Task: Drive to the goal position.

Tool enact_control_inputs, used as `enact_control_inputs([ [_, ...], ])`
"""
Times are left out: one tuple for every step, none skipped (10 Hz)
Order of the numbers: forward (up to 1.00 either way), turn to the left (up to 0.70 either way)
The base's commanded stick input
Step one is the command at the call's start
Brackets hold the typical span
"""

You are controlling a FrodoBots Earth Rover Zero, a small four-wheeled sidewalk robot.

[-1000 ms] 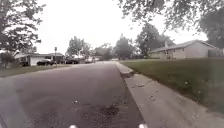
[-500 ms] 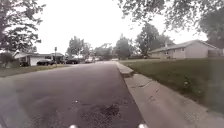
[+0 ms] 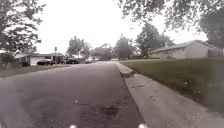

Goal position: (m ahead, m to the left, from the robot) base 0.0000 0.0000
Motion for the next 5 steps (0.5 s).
enact_control_inputs([
  [0.07,0.0],
  [0.07,0.0],
  [0.07,0.0],
  [0.07,0.0],
  [0.07,0.0],
])
